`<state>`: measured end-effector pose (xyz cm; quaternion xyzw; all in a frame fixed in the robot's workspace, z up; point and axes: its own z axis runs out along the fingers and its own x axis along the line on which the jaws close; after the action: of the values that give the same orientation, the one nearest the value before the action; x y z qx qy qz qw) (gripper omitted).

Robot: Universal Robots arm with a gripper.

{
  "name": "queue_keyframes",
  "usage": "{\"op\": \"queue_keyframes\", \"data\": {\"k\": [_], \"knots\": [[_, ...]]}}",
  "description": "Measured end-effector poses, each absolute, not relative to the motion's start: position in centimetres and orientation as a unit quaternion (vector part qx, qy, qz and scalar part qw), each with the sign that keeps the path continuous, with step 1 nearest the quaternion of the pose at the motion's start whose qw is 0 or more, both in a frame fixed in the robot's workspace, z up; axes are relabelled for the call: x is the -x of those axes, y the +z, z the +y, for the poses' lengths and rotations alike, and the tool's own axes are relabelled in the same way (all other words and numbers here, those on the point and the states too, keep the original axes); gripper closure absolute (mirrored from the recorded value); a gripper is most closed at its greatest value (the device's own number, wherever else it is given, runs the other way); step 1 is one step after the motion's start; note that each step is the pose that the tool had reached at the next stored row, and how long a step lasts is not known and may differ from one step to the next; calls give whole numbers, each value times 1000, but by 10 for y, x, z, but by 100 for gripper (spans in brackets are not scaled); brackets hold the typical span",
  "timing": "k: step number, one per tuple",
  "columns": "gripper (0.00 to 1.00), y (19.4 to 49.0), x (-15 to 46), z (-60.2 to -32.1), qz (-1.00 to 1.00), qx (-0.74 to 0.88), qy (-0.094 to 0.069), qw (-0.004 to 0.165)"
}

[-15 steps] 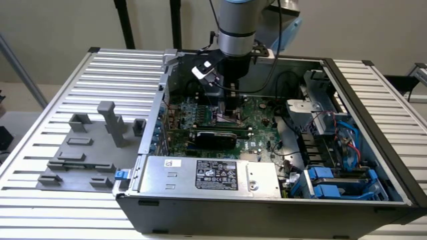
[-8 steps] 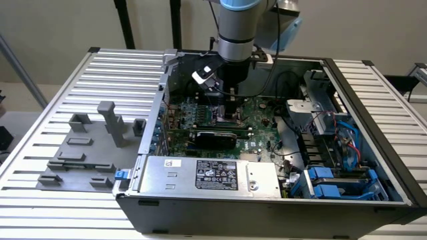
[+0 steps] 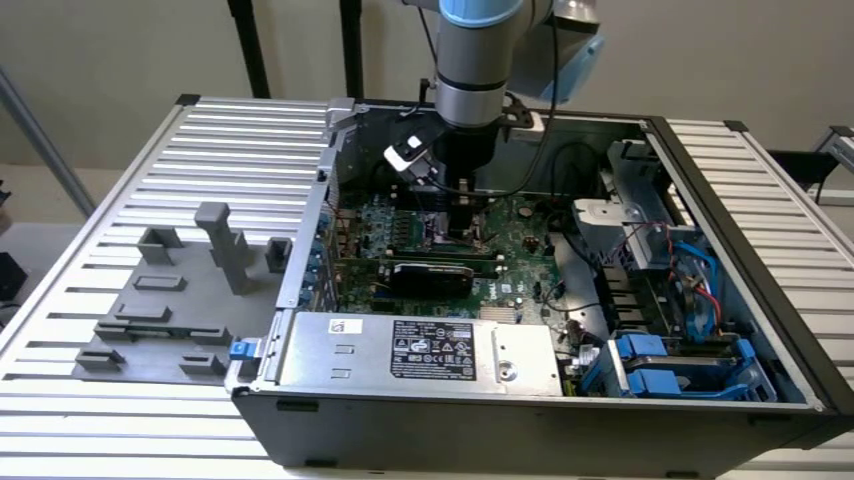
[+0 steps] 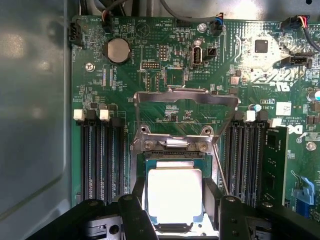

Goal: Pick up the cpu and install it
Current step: 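Place the cpu into insertion slot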

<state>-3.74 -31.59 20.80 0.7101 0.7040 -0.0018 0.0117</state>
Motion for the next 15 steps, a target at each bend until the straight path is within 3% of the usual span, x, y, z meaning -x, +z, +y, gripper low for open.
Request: {"op": "queue_keyframes", "data": {"k": [15], "knots": [[45, 204, 37, -315, 704, -710, -6, 14]]}}
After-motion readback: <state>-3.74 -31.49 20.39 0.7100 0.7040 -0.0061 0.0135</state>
